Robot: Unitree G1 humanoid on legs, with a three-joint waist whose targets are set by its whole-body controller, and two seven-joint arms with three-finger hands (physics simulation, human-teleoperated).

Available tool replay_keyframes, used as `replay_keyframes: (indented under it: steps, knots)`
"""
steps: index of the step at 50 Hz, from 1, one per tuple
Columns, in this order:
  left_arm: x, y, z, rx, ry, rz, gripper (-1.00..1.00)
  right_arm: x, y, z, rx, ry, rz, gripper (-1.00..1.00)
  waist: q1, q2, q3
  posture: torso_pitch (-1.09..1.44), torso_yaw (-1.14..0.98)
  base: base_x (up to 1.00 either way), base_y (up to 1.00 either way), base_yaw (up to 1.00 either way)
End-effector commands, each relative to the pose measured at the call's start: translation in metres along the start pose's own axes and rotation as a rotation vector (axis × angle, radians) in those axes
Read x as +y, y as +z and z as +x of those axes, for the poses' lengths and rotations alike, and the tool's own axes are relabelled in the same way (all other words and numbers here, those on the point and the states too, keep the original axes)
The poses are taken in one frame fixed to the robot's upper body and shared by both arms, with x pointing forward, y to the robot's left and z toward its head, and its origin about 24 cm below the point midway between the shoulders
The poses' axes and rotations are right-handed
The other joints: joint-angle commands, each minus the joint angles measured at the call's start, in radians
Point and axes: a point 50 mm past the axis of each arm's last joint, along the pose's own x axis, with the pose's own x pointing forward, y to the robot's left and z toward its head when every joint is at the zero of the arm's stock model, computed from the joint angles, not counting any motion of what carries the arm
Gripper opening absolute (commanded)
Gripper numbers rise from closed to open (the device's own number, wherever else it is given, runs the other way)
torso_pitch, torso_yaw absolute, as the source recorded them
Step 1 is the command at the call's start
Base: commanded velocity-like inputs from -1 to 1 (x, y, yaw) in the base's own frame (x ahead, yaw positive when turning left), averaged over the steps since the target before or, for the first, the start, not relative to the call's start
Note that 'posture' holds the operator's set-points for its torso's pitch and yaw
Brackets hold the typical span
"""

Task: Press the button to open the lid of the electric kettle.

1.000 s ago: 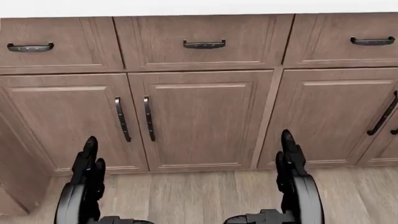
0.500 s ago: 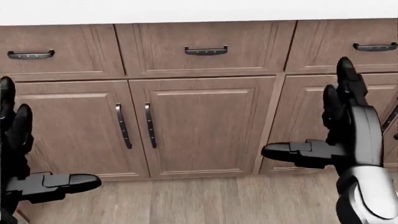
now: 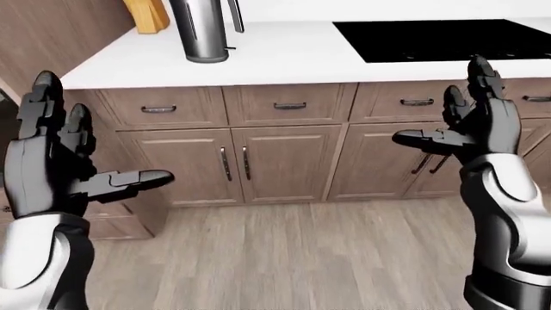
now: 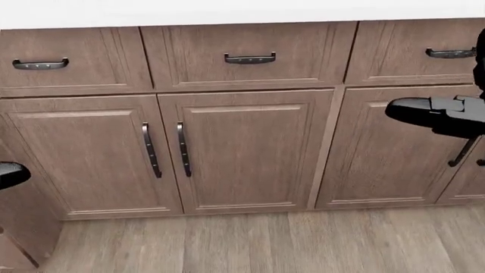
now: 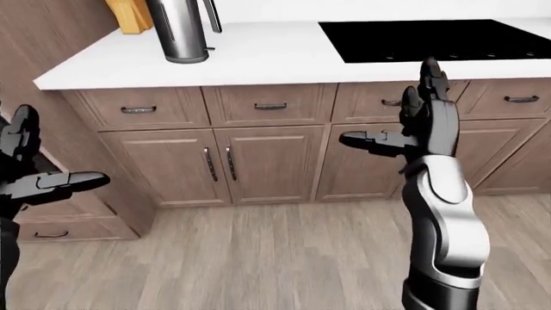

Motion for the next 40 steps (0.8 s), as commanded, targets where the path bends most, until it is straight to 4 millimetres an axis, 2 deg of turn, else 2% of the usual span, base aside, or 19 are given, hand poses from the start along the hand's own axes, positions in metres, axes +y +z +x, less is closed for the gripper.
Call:
replay_keyframes:
  steps: [1,14,15,16,17,21,24,29,32,33,34,37,40]
  knots:
    - [-0.002,0.013,-0.001,-0.064,-0.008,0.004,1.00,0.001,0.022,-0.001,-0.093,0.013,-0.004,1.00,0.000,-0.001,-0.017,0.00,0.00,0.00,0.00,0.00]
    - [0.008,0.029,-0.001,-0.104,0.029,0.010,1.00,-0.010,0.041,0.004,-0.132,-0.013,-0.011,1.00,-0.001,0.000,-0.013,0.00,0.00,0.00,0.00,0.00]
    - [0.008,0.029,-0.001,-0.105,0.030,0.011,1.00,-0.010,0.041,0.004,-0.131,-0.012,-0.010,1.00,-0.003,0.003,-0.035,0.00,0.00,0.08,0.00,0.00]
    - [0.008,0.029,-0.001,-0.106,0.031,0.012,1.00,-0.010,0.042,0.004,-0.132,-0.011,-0.011,1.00,-0.004,0.006,-0.026,0.00,0.00,0.17,0.00,0.00]
    - [0.008,0.030,-0.001,-0.107,0.031,0.011,1.00,-0.010,0.042,0.004,-0.133,-0.010,-0.012,1.00,-0.004,0.006,-0.007,0.00,0.00,0.16,0.00,0.00]
    - [0.006,0.029,-0.001,-0.105,0.025,0.008,1.00,-0.009,0.042,0.004,-0.134,-0.005,-0.018,1.00,-0.007,-0.002,0.008,0.00,0.00,0.21,0.00,0.00]
    - [0.007,0.030,0.000,-0.107,0.025,0.007,1.00,-0.010,0.043,0.004,-0.135,-0.004,-0.021,1.00,-0.007,-0.011,0.010,0.00,0.00,0.25,0.00,0.00]
    - [0.006,0.031,0.000,-0.106,0.023,0.004,1.00,-0.010,0.044,0.004,-0.135,0.000,-0.021,1.00,-0.008,0.009,0.002,0.00,0.00,0.27,0.00,0.00]
    - [0.007,0.031,-0.001,-0.104,0.023,0.006,1.00,-0.009,0.044,0.004,-0.130,0.002,-0.018,1.00,-0.011,0.053,0.001,0.00,0.00,0.27,0.06,0.00]
    - [0.008,0.031,-0.001,-0.106,0.024,0.005,1.00,-0.008,0.044,0.003,-0.130,0.003,-0.018,1.00,-0.012,0.077,-0.006,0.00,0.00,0.27,0.09,0.00]
    - [0.008,0.031,-0.001,-0.106,0.024,0.006,1.00,-0.008,0.044,0.003,-0.130,0.005,-0.017,1.00,-0.006,0.054,0.000,0.00,0.00,0.27,0.10,0.00]
    - [0.007,0.030,-0.001,-0.103,0.024,0.006,1.00,-0.009,0.044,0.003,-0.130,0.006,-0.019,1.00,-0.006,0.058,-0.002,0.00,0.00,0.26,0.12,0.00]
    - [0.007,0.031,-0.001,-0.103,0.023,0.005,1.00,-0.009,0.045,0.003,-0.131,0.005,-0.018,1.00,0.000,0.028,-0.008,0.00,0.00,0.26,0.16,0.00]
